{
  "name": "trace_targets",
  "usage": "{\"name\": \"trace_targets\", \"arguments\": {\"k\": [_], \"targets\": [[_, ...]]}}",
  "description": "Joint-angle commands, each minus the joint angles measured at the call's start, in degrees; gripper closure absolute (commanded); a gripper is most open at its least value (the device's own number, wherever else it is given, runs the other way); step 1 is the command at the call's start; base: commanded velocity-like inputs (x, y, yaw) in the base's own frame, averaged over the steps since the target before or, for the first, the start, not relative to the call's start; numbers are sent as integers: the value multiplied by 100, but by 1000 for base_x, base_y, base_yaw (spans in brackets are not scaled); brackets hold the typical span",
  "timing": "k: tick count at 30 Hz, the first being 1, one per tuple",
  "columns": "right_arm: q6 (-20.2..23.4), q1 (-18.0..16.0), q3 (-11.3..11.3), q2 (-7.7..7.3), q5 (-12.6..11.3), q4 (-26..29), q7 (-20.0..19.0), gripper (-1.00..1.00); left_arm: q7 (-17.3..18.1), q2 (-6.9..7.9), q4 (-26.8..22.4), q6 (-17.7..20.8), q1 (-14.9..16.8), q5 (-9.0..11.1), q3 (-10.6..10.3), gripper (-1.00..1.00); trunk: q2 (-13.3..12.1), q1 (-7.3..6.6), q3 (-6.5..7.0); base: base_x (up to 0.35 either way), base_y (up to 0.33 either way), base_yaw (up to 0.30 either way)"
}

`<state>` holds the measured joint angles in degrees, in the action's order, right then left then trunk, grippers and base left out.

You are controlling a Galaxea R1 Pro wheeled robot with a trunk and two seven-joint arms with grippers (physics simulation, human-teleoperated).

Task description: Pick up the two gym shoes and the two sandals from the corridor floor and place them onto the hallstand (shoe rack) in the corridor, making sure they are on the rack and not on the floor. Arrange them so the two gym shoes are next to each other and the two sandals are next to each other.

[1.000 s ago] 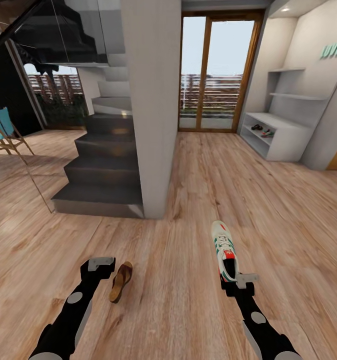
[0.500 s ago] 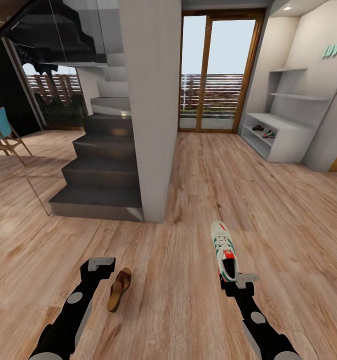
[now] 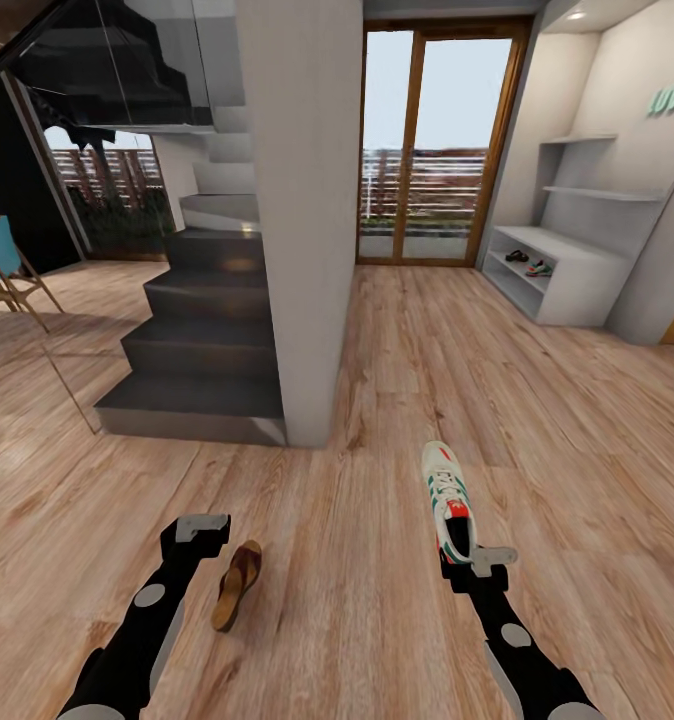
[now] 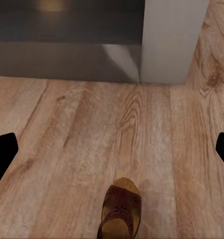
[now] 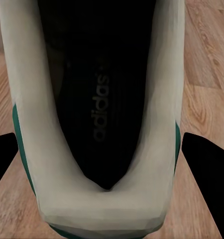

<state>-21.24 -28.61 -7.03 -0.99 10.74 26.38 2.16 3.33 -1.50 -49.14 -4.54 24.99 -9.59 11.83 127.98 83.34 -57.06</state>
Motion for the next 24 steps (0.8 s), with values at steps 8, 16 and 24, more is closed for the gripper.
{"name": "trace_targets", "arguments": {"k": [8,16,24], "targets": [[-21,-4,-27,-8,58,2,22,100,28,-4,1,-25,-1,-60,42,-100,2,-1,-4,37,0,0],[-21,-4,-27,-15,60,7,23,100,28,8,1,-21,2,-60,47,-100,2,-1,-4,89,0,0],[-18,-4,-27,-10,60,2,22,100,28,9,-1,-19,-1,-60,46,-100,2,-1,-4,219,0,0]]}}
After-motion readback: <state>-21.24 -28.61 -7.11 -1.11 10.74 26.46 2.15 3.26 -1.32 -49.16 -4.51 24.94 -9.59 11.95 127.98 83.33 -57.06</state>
